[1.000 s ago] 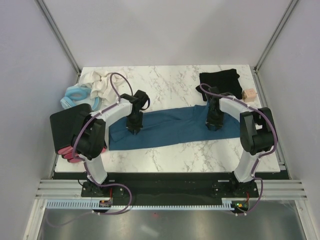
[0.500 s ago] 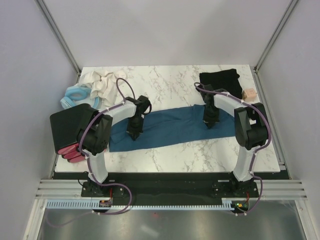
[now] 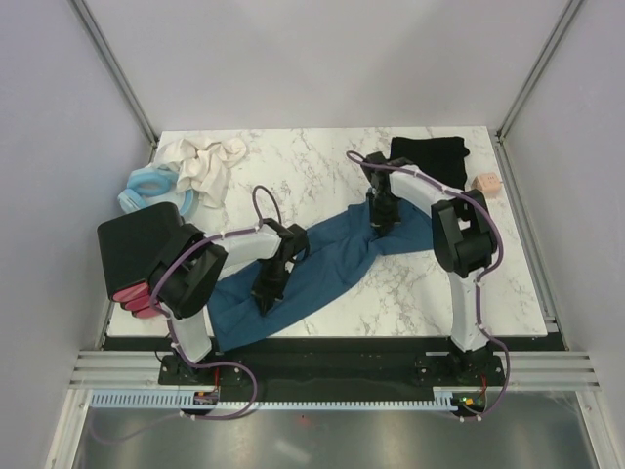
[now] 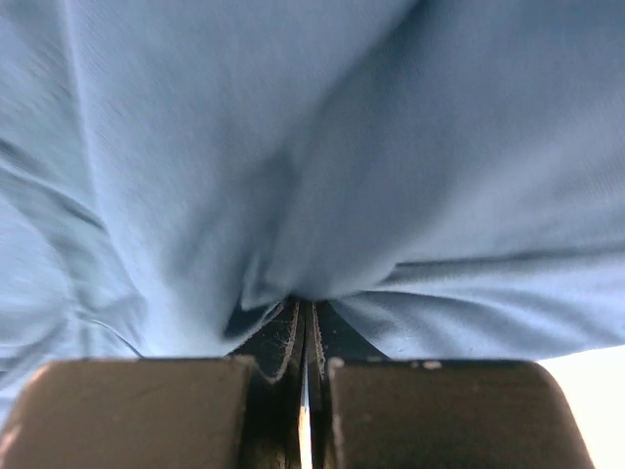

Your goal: Fold and stack the t-shirts

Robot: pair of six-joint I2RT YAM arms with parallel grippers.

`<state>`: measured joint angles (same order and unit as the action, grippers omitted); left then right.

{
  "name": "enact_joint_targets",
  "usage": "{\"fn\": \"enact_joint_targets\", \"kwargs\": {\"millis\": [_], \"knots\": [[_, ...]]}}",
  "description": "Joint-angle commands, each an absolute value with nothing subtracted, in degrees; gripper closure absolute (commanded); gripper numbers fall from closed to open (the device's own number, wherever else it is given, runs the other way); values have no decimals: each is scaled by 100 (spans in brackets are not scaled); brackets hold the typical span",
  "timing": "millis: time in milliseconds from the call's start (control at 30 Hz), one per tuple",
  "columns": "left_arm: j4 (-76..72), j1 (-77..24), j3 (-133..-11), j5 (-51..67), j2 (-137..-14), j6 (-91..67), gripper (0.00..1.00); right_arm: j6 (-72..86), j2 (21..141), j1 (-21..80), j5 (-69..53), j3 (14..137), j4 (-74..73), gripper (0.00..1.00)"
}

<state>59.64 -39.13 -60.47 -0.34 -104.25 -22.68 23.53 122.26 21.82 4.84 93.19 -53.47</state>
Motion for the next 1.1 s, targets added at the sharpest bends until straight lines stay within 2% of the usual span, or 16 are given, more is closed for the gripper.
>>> {"fn": "enact_joint_targets", "kwargs": {"millis": [0,200,367,533,667,867,1067], "knots": [[5783,-4157,-5730,589,-10520,-2549,98,2215,13077,2461,-245,10149,-4869,100],[5740,-4412,-5915,747,-10643,-2601,98,2127,14342,2619,-352,12502,-5422,100],[5757,-4570,-6064,888,-10714,-2628,98,2399,15134,2715,-922,13604,-5553,100],[5739,-4570,-6327,931,-10880,-2602,98,2654,14986,2655,-773,13298,-5002,100],[5757,-4588,-7029,993,-11327,-2496,98,2988,15056,2303,-940,13324,-4502,100],[5792,-4842,-7820,1248,-11926,-2408,98,3146,15582,1978,-1335,14149,-4211,100],[5871,-5080,-8550,1415,-12576,-2426,98,3270,15785,1661,-1845,14133,-3675,100]]}}
